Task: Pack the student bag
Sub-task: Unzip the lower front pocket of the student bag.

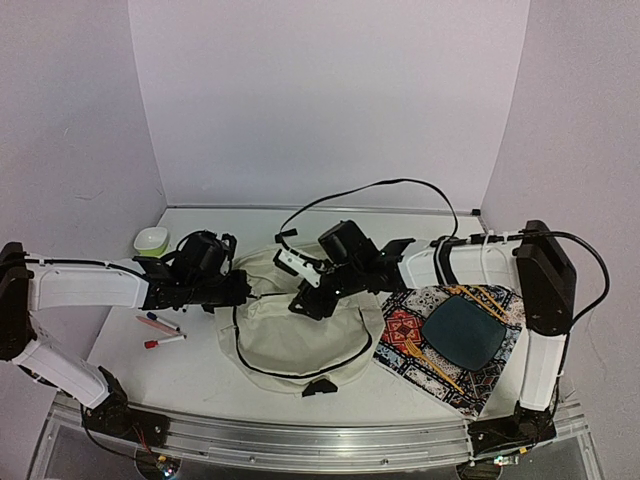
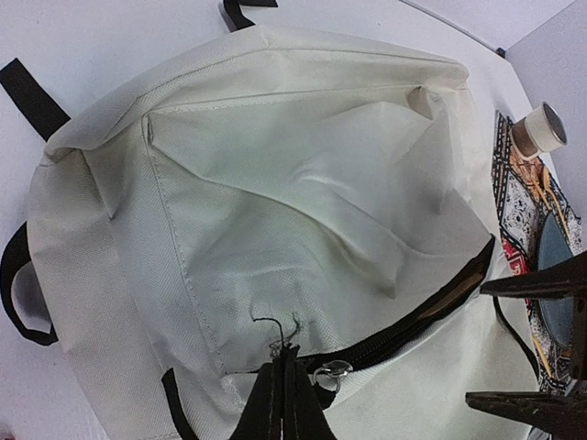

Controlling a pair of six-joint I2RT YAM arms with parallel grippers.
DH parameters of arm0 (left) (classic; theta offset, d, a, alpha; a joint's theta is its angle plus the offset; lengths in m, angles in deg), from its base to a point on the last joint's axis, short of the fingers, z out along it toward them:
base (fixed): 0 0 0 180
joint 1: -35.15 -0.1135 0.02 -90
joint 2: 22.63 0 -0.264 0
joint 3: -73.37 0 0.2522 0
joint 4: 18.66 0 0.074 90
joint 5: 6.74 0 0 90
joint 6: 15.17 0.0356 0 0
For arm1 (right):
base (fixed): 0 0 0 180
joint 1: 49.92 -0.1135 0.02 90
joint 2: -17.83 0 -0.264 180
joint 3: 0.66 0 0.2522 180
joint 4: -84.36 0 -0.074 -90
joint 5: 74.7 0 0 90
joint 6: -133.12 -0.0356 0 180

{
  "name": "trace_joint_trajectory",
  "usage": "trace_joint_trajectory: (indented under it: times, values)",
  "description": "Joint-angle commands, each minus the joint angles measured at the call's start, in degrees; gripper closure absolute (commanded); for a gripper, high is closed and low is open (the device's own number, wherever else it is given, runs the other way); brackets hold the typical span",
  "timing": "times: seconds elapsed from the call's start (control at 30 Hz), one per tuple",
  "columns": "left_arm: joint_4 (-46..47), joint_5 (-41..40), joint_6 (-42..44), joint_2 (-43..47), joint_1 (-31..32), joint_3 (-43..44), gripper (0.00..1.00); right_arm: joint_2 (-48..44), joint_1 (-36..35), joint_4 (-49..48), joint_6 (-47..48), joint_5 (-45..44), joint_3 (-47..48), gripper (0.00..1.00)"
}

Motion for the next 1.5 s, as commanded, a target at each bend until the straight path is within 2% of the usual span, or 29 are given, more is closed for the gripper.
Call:
trace_joint_trajectory:
  times: [0.0,0.17,0.33,0.5,0.67,0.77,1.2,1.47]
  values:
    - [-0.1,0.4,0.2,1.2,-0.4,0.1,1.00,-0.6,-0.1,0.7,4.2,-2.2,4.1,0.41]
    - [0.2,0.3,0.4,1.3,-0.4,0.4,1.00,3.3,0.0,0.9,6.0,-1.9,6.5,0.42]
    - [0.2,0.1,0.8,1.5,-0.4,0.7,1.00,5.4,0.0,1.2,6.6,-1.6,6.4,0.50]
    - [0.2,-0.7,1.1,1.8,-0.4,1.2,1.00,5.3,0.0,2.1,6.7,-0.5,5.4,0.64]
    - [0.1,-2.2,1.1,1.3,-0.6,1.7,1.00,3.1,-0.5,3.0,6.6,-1.0,2.9,0.89]
    - [0.0,-2.6,1.0,0.7,-1.1,1.9,1.00,1.8,-1.1,3.0,6.6,-1.8,1.1,0.99]
    - [-2.5,-5.1,0.5,1.0,-6.7,0.2,1.00,1.8,-3.0,2.0,6.5,-9.7,-5.4,1.00]
    - [-1.9,-3.6,0.8,1.0,-6.9,-1.9,1.00,0.5,-3.4,-3.3,4.6,-12.8,-8.7,1.00]
